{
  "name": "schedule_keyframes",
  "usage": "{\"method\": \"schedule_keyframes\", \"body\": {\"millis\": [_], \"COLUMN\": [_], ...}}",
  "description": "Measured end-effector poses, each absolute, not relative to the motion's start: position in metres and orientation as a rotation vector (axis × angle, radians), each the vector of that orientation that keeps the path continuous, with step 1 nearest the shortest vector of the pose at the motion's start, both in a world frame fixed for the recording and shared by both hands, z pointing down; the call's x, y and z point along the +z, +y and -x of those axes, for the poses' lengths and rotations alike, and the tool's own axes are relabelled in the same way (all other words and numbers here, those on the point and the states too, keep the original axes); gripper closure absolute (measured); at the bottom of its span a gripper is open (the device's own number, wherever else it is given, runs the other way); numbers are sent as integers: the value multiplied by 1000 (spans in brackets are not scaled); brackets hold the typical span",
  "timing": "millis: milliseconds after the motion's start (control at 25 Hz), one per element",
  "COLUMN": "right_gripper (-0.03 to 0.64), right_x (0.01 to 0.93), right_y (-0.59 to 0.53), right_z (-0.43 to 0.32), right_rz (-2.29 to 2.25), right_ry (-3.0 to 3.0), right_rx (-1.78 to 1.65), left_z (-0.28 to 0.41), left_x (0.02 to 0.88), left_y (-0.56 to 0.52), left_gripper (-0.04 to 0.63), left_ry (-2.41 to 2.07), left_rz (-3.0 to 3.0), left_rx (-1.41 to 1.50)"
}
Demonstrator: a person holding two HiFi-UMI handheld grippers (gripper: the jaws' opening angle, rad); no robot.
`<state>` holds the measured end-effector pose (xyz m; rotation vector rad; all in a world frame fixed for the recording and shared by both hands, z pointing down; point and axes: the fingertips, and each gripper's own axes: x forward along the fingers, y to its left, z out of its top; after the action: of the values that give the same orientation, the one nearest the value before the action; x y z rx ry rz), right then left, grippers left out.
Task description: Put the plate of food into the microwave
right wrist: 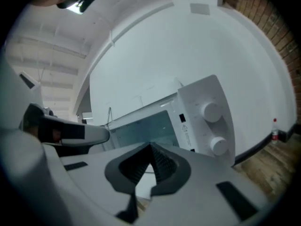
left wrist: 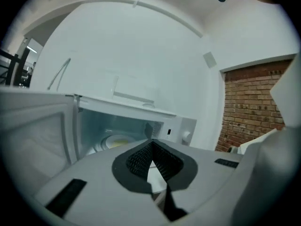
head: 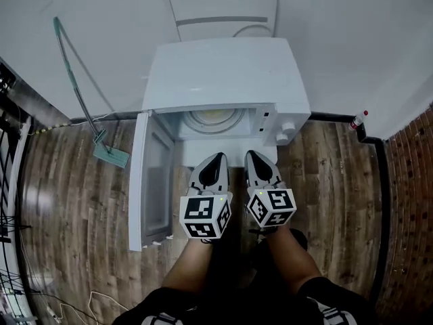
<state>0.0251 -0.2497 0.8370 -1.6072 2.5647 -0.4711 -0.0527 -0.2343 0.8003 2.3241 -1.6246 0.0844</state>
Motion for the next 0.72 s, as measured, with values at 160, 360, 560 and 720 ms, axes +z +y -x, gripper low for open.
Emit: {"method": "schedule_keyframes", "body": {"millis": [160,360,560,720], "right_gripper": [604,604,604,604], "right_x": [727,542,376,303], "right_y": [-235,-238,-252,-268], "right_z": [-26,-49,-79,-102], "right_rz": [1585,1501,1447,1403], "right_ry": [2626,2634,2646,2700], "right_rx": [-455,-519,-412,-271], "left_z": [39,23,8,-11], "left_x": [697,518,371,297], "left_y": [-225,-236,-251,-260], "left_gripper": [598,598,598,598], "left_ry": [-1571,-1579,-1630,-1716], "left_rz": [-2300,-2354,-2352,-2368], "left_rx": [107,88,41,-34]}}
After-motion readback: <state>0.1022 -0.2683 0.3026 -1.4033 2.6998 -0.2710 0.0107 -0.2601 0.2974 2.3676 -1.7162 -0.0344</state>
